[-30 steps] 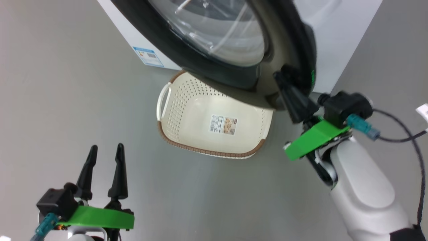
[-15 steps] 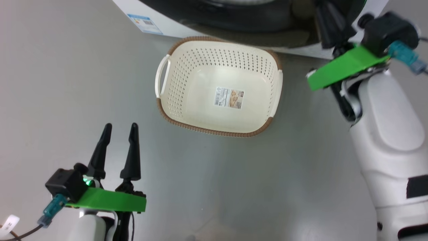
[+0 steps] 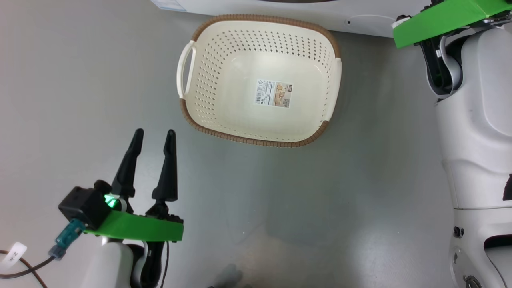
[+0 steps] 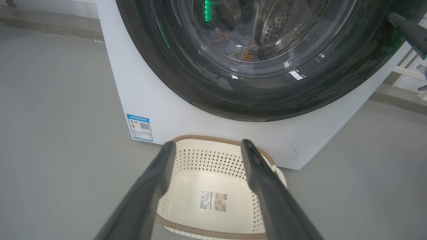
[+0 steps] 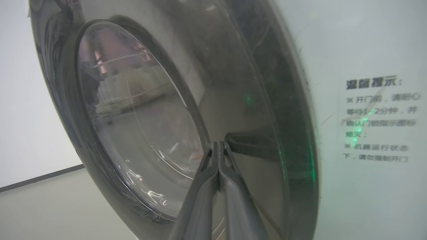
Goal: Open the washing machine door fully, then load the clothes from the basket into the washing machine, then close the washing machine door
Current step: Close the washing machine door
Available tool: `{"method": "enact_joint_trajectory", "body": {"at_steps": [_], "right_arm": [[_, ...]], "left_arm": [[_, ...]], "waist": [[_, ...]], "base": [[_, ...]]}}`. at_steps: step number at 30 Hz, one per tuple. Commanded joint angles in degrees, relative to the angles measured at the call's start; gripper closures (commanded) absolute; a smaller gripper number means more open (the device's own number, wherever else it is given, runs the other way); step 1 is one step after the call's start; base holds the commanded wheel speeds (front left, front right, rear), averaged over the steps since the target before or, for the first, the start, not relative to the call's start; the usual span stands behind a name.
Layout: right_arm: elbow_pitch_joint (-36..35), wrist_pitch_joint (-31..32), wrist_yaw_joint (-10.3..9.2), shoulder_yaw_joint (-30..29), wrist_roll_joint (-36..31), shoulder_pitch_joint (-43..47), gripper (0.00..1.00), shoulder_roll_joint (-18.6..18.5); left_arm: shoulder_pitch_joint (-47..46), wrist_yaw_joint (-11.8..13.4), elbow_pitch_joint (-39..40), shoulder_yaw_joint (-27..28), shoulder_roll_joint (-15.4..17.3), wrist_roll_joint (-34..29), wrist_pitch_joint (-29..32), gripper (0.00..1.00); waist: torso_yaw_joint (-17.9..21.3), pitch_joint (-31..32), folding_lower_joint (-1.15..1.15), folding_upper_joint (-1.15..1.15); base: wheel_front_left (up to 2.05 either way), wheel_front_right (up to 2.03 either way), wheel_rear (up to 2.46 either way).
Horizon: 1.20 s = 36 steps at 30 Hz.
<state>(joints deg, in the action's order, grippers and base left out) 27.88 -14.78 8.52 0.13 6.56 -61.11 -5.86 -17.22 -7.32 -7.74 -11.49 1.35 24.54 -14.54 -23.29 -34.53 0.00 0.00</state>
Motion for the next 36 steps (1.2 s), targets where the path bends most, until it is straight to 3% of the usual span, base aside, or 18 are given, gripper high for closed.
{"method": "enact_joint_trajectory", "body": {"at_steps": [1,13,28,29,32,33,34,36], "right_arm": [[-1.24,-0.22,-1.03,-1.68,-0.35,-2.92,1.00,0.14],[-1.30,-0.22,-1.03,1.32,1.83,2.92,1.00,0.60],[-6.09,-0.22,-1.03,4.95,5.36,19.19,1.00,1.79],[-6.35,-0.22,-1.03,5.17,5.07,20.09,0.97,1.81],[-7.00,-0.22,-1.03,4.97,4.93,22.75,0.53,1.98],[-7.32,-0.22,-1.03,4.84,4.81,23.59,0.21,2.03],[-7.68,-0.22,-1.03,4.56,4.85,24.40,0.00,2.09],[-8.40,-0.22,-1.03,4.36,4.57,25.93,0.00,2.18]], "left_arm": [[-0.76,-0.16,1.33,1.73,1.53,0.56,-0.46,0.00],[-0.57,-0.16,0.66,3.28,1.53,-0.20,-0.46,0.00],[2.04,-0.16,0.67,7.40,1.53,-3.11,-0.46,0.00],[2.19,-0.16,0.71,7.66,1.53,-3.25,-0.46,0.00],[2.88,-0.16,0.73,8.43,1.53,-3.98,-0.46,0.00],[3.13,-0.16,0.73,8.72,1.53,-4.23,-0.46,0.00],[3.38,-0.16,0.74,9.02,1.53,-4.47,-0.46,0.00],[3.91,-0.16,0.70,9.66,1.53,-4.74,-0.46,0.00]], "waist": [[0.38,-0.23,0.00,0.00],[2.56,2.79,0.00,0.00],[7.12,9.94,0.00,0.00],[7.45,10.43,0.00,0.00],[8.52,12.04,0.00,0.00],[8.90,12.57,0.00,0.00],[9.29,13.10,0.00,0.00],[10.08,14.12,0.00,0.00]], "base": [[0.00,0.00,0.00],[0.00,0.00,0.00],[0.00,0.00,0.00],[0.00,0.00,0.00],[0.00,0.00,0.00],[0.00,0.00,0.00],[0.00,0.00,0.00],[0.00,0.00,0.00]]}}
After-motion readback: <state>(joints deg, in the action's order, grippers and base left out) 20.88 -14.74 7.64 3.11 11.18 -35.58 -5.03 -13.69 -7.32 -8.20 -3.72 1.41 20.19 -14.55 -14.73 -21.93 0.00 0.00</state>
